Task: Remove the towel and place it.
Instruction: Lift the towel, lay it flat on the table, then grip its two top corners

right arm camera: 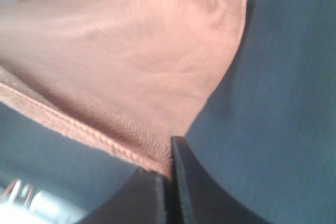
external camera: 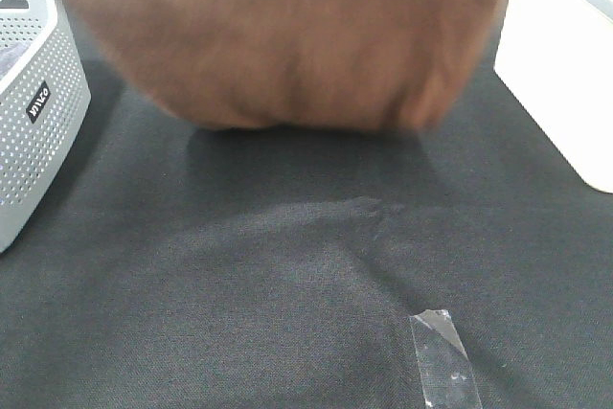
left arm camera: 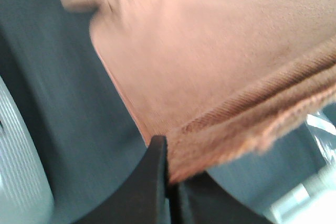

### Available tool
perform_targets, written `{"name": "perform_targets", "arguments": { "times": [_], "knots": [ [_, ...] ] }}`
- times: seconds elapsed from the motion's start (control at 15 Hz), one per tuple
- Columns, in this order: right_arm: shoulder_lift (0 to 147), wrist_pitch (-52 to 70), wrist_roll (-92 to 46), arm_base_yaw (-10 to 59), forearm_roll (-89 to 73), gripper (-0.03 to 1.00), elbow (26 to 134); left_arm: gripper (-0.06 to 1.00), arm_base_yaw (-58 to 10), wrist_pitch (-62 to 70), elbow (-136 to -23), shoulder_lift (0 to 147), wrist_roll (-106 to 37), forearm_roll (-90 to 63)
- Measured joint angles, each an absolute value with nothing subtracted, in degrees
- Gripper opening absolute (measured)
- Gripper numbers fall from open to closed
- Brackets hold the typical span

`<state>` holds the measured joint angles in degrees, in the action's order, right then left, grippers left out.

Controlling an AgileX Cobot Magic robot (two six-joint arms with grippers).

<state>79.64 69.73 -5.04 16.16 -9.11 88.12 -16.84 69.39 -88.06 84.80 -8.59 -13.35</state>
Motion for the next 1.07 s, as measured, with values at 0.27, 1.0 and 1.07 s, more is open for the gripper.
{"name": "perform_targets", "arguments": {
  "times": [0.27, 1.0, 1.07],
  "knots": [
    [67.90, 69.90, -4.76, 16.44, -11.12, 0.00, 73.28, 0.00, -17.13, 69.21, -69.79, 71.33, -7.39, -18.11],
    [50.59, 69.84, 2.35, 16.67, -20.74, 0.00, 50.71, 0.00, -17.13, 68.35, -48.01, 56.32, -5.16, -22.69],
    [50.19, 69.79, 2.35, 16.67, -19.94, 0.00, 48.30, 0.00, -17.13, 68.35, -46.70, 56.32, -5.50, -23.95]
  ]
}}
